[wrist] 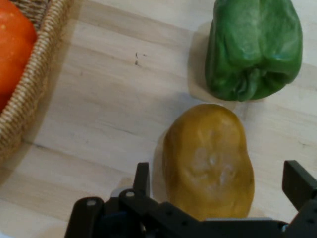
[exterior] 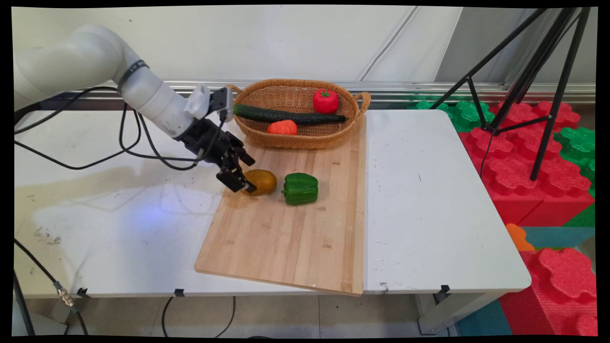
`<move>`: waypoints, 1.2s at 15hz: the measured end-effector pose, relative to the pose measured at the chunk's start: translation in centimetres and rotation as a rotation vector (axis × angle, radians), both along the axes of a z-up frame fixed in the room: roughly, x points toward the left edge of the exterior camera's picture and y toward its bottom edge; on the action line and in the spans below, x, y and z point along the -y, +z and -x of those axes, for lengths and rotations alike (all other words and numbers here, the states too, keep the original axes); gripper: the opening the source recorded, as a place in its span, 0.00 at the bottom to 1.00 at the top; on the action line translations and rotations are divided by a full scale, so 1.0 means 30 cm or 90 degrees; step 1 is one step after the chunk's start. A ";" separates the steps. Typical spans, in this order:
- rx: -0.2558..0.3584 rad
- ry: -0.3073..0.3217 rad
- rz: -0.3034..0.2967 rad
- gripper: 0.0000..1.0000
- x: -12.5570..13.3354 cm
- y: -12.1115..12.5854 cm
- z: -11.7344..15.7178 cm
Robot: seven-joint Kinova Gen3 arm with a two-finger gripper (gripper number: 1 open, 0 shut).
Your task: Pick up the potato from the cutting board, then place the picked object in the vegetable basket
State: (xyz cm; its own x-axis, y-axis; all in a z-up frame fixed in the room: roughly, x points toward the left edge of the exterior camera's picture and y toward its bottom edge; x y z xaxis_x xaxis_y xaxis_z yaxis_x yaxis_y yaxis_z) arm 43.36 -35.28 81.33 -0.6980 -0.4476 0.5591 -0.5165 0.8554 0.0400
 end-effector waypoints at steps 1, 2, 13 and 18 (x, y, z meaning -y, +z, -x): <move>0.002 -0.002 0.000 1.00 0.004 -0.012 0.008; 0.004 -0.004 0.001 1.00 0.007 -0.021 0.013; 0.016 -0.027 0.017 0.00 0.029 -0.080 0.058; 0.010 -0.022 0.022 0.00 0.020 -0.074 0.060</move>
State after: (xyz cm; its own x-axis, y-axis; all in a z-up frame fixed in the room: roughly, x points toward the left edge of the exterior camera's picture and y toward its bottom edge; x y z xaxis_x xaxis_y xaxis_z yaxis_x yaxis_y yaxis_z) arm 41.56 -35.88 79.11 -0.7210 -0.4043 0.5627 -0.4873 0.8732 0.0030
